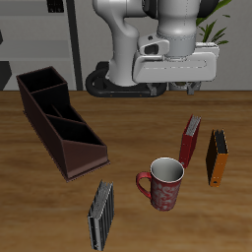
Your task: Place the red mug into the right desk caddy's left compartment
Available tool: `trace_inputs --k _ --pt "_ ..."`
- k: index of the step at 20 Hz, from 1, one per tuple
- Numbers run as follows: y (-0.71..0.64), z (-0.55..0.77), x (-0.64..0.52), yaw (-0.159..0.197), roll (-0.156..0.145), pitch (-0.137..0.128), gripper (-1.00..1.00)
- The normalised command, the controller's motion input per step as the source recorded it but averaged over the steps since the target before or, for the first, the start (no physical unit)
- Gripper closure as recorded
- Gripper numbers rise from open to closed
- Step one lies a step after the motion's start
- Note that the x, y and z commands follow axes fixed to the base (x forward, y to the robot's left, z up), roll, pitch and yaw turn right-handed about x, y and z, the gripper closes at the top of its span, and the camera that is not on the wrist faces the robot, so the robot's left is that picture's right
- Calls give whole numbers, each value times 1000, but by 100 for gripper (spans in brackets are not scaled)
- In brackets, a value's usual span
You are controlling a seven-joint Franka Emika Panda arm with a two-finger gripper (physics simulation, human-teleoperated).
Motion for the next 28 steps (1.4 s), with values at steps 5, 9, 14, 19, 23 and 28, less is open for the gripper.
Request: trace_inputs --k 5,9,14,19,23,28 --pt "183 -57 282 20 7 12 -100" --pt "48 -41 232 13 -16 -7 -100" --pt "62 -78 211 18 8 -31 -100" --pt "60 -222 158 -17 7 3 -100" --pt "96 -219 78 9 23 3 -100" --pt "29 -227 94 -18 5 7 -100"
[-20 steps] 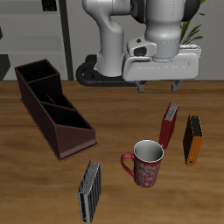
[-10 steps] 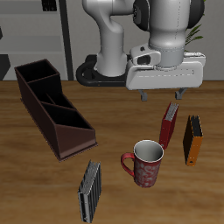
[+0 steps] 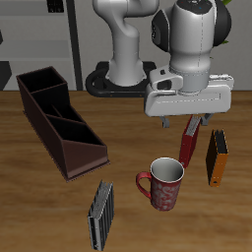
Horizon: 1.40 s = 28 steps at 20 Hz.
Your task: Place the red mug into the right desk caddy's left compartment
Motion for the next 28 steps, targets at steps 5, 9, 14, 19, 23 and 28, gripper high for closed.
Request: trace_inputs --k 5,9,14,19,23,28 --pt "41 -234 82 -7 8 0 -100" --pt "-6 -283 147 -4 -5 20 -100" --pt "-22 -221 56 -18 -5 19 -100" --pt "52 -233 79 10 8 21 -100" --pt "56 -344 84 5 6 33 -100" --pt "10 -290 81 -6 -2 37 -100"
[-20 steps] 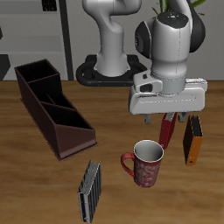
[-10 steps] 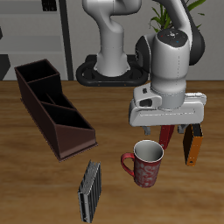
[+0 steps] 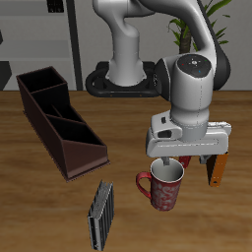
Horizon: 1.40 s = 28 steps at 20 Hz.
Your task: Place the red mug into the right desk caddy's left compartment
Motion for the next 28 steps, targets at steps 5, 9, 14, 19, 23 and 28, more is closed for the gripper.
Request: trace_inputs --k 5,9,14,19,23,28 --pt "15 -244 54 -6 4 32 -100" --pt "4 -322 88 -15 -2 47 -100" --pt "6 -150 11 15 -3 15 -100" --pt "-20 -58 -1 -17 12 7 100" --pt "-93 42 23 -13 -7 4 100" --pt "-112 157 -22 -6 -5 -23 100"
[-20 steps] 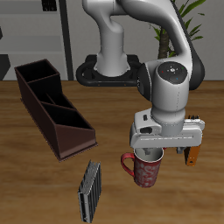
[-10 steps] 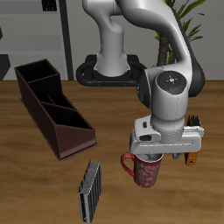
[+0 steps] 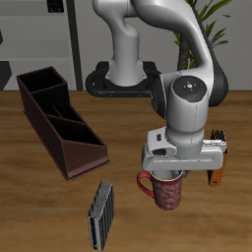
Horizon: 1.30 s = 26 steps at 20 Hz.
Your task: Place the red mug into the right desk caddy's left compartment
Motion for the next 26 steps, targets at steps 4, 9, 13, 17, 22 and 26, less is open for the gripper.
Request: trace_inputs --k 4,9,13,17,22,26 --pt "-106 354 -98 1 -10 -49 100" --pt "-168 495 -206 6 -11 -64 100" --pt "-206 553 -239 5 -19 -72 100" --pt "-187 520 -214 -8 -12 -66 100" --pt "-303 671 -345 -9 -25 -91 100" --pt "-278 495 -334 -21 -35 -63 100"
